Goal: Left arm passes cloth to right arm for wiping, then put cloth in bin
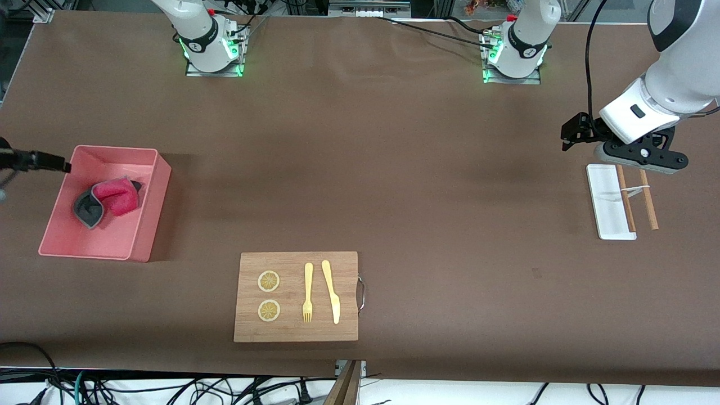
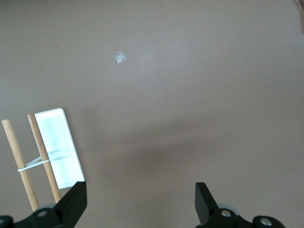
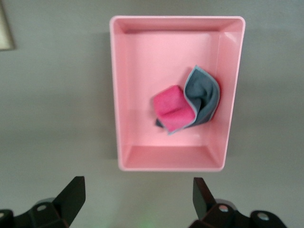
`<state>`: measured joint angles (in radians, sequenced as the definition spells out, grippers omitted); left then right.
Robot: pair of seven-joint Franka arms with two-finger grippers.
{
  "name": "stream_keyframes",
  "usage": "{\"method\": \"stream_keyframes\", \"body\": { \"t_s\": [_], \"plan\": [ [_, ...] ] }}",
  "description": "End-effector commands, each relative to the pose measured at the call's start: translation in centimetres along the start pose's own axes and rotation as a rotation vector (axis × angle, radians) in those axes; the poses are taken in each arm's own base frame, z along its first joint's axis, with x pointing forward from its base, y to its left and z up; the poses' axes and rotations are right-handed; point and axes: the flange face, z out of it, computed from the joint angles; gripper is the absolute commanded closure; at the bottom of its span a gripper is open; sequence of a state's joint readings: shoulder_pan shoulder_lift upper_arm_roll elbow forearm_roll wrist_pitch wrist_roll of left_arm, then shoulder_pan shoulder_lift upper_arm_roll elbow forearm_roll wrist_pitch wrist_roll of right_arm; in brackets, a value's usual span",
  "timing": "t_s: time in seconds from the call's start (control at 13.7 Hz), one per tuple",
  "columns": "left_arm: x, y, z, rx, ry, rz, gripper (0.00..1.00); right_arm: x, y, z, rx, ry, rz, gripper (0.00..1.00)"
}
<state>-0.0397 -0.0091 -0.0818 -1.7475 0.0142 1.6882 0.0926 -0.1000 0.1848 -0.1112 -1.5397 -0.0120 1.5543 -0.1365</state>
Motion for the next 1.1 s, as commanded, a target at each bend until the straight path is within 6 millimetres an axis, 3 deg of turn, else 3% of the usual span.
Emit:
{"method": "stream_keyframes", "body": {
  "t_s": [0.0, 0.15, 0.37, 0.73, 1.02],
  "plan": [
    [-0.3, 0.5, -0.3, -0.010, 0.004, -0.001, 0.00, -2.6, -4.5, -3.1, 0.001, -0.010, -0.007, 0.00],
    [-0.3, 0.5, -0.4, -0.008, 0.005, 0.002, 0.00, -3.2, -6.7, -4.1, -0.004, 0.010, -0.053, 0.00],
    [-0.3, 1.0, -0.5, -0.007, 0.003, 0.010, 0.00, -5.6, -7.0, -7.8, -0.011, 0.096, -0.056, 0.00],
    [-0.4, 1.3, -0.6, -0.004, 0.002, 0.027, 0.00, -6.3, -7.9, -7.5, -0.013, 0.049, -0.059, 0.00],
    [-0.5, 1.1, -0.8, -0.003, 0.005, 0.026, 0.00, -5.6, -7.9, -7.2, -0.013, 0.043, -0.070, 0.00]
  ]
}}
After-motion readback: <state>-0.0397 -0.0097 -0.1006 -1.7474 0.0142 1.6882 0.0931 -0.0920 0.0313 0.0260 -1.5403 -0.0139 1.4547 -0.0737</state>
